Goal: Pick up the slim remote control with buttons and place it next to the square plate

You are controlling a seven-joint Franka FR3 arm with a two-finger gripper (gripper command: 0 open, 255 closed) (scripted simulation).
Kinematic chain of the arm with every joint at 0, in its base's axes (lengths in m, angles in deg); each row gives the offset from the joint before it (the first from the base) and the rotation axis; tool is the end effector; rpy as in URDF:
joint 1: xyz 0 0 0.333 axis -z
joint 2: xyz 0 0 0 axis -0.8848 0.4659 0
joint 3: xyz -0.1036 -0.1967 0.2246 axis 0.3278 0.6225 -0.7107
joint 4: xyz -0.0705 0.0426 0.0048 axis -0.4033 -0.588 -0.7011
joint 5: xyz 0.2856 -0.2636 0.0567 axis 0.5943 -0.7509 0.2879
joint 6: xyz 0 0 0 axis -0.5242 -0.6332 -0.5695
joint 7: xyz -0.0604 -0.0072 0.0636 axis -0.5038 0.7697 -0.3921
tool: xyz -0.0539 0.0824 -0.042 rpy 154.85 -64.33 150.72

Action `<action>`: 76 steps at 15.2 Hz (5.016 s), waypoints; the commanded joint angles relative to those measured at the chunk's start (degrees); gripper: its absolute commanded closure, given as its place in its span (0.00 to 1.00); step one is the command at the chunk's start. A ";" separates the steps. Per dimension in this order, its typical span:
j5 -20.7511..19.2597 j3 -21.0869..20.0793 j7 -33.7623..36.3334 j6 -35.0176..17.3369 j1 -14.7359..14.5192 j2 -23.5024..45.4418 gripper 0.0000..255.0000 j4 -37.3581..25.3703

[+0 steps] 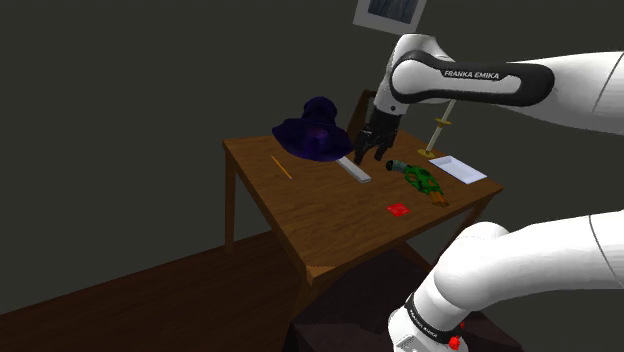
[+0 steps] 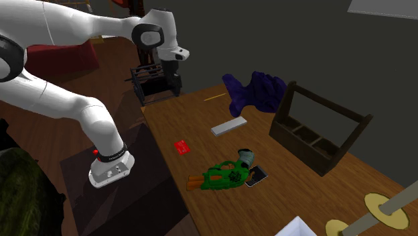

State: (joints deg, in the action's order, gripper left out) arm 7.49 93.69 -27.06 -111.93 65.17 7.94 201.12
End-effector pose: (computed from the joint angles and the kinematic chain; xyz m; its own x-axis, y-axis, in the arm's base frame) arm 0.3519 -0.0817 0.5223 0.9884 -0.1511 0.0147 -0.1505 -0.9880 -0.0354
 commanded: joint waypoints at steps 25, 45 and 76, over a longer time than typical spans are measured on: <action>9.44 13.31 -21.95 -18.40 7.24 53.60 0.00 -32.15; 10.64 12.93 -22.68 -22.81 7.44 55.82 1.00 -29.79; 7.46 17.90 -30.68 -12.50 12.43 47.67 1.00 -32.40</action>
State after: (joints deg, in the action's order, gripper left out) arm 14.91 111.19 -56.63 -124.36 77.00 55.71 168.58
